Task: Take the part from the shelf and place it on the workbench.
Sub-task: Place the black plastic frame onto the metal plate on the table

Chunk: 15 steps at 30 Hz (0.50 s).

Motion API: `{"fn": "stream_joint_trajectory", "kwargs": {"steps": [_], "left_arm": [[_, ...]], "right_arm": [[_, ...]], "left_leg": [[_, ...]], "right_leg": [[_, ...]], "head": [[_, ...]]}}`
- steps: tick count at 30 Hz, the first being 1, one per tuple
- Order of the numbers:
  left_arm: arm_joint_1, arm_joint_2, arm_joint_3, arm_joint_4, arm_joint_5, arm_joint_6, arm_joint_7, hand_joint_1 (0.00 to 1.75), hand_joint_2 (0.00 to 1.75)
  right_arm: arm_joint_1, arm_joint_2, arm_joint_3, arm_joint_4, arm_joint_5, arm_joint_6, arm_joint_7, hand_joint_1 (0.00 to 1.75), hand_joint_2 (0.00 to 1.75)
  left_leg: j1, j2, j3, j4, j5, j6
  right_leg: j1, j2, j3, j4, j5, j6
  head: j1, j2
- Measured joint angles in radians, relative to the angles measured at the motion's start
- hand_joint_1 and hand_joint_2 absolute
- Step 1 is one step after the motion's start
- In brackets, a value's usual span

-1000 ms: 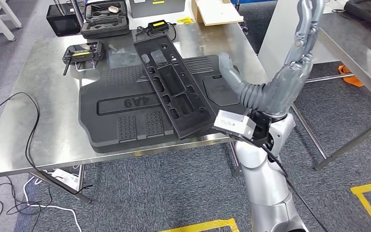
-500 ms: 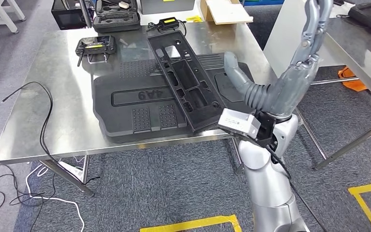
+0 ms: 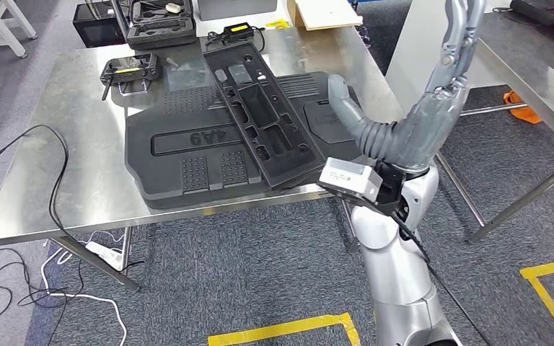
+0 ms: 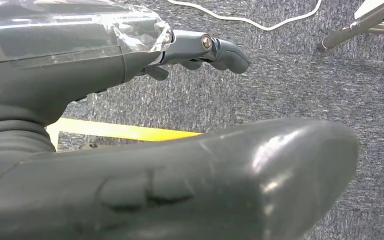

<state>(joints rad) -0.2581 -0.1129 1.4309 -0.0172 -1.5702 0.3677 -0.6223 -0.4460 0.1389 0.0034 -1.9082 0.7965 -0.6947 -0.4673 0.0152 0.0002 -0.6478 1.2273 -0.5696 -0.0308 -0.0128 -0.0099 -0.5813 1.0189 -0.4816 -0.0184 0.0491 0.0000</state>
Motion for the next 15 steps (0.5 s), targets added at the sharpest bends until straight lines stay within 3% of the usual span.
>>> {"fn": "stream_joint_trajectory", "kwargs": {"steps": [2,4,6,8,9,12,13,14,15], "left_arm": [[-0.001,0.0,0.0,0.0,0.0,0.0,0.001,0.0,0.0],[-0.001,0.0,0.0,0.0,0.0,-0.001,0.003,0.0,0.0],[0.0,0.0,0.0,0.0,0.0,-0.001,0.004,0.0,0.0],[-0.001,0.0,0.0,0.0,0.0,-0.001,0.004,0.0,0.0],[-0.002,0.0,0.0,0.0,0.0,-0.001,0.004,0.0,0.0],[-0.001,0.0,0.0,0.0,0.0,-0.001,0.004,0.0,0.0],[0.0,0.0,0.0,0.0,0.0,-0.001,0.004,0.0,0.0],[0.0,0.0,0.0,0.0,0.0,-0.001,0.004,0.0,0.0],[0.0,0.0,0.0,0.0,0.0,-0.001,0.004,0.0,0.0]], "right_arm": [[0.0,0.0,0.0,0.0,0.0,0.0,0.0,0.0,1.75],[-0.001,0.0,0.0,0.0,0.0,0.0,0.0,0.0,1.75],[-0.001,0.0,0.0,0.0,-0.001,0.0,0.0,0.0,1.75],[-0.001,-0.001,0.0,0.0,-0.002,0.0,0.0,0.0,1.75],[-0.001,-0.001,0.0,0.0,-0.002,0.0,0.0,0.0,1.75],[0.002,-0.002,0.0,0.0,-0.002,0.0,0.001,0.0,1.75],[0.004,-0.002,0.0,0.0,-0.002,0.0,0.002,0.0,1.75],[0.005,-0.003,0.0,0.0,-0.002,0.0,0.002,0.0,1.75],[0.006,-0.003,0.0,0.0,-0.002,0.0,0.003,0.0,1.75]], "left_leg": [[0.001,0.0,0.07,-0.133,0.046,0.003],[-0.001,-0.001,0.092,-0.193,0.057,0.01],[-0.004,-0.001,0.088,-0.195,0.062,0.022],[-0.002,0.002,0.085,-0.201,0.071,0.037],[-0.001,0.003,0.083,-0.205,0.075,0.044],[-0.004,0.005,0.073,-0.204,0.082,0.053],[-0.005,0.006,0.07,-0.204,0.083,0.054],[-0.006,0.006,0.069,-0.203,0.084,0.054],[-0.007,0.006,0.068,-0.201,0.085,0.054]], "right_leg": [[0.001,0.0,-0.005,0.01,-0.001,0.006],[0.004,0.002,-0.013,0.017,0.0,0.017],[0.004,0.002,-0.017,0.017,0.004,0.028],[0.0,0.004,-0.026,0.039,-0.017,0.038],[-0.001,0.004,-0.041,0.076,-0.044,0.042],[-0.002,0.005,-0.115,0.258,-0.137,0.049],[-0.002,0.005,-0.126,0.291,-0.145,0.049],[-0.001,0.005,-0.118,0.286,-0.133,0.047],[-0.001,0.005,-0.09,0.238,-0.104,0.043]], "head": [[-0.002,0.0],[-0.001,0.0],[0.001,0.0],[0.004,0.0],[0.007,0.0],[0.017,0.0],[0.018,0.0],[0.019,0.0],[0.019,0.0]]}}
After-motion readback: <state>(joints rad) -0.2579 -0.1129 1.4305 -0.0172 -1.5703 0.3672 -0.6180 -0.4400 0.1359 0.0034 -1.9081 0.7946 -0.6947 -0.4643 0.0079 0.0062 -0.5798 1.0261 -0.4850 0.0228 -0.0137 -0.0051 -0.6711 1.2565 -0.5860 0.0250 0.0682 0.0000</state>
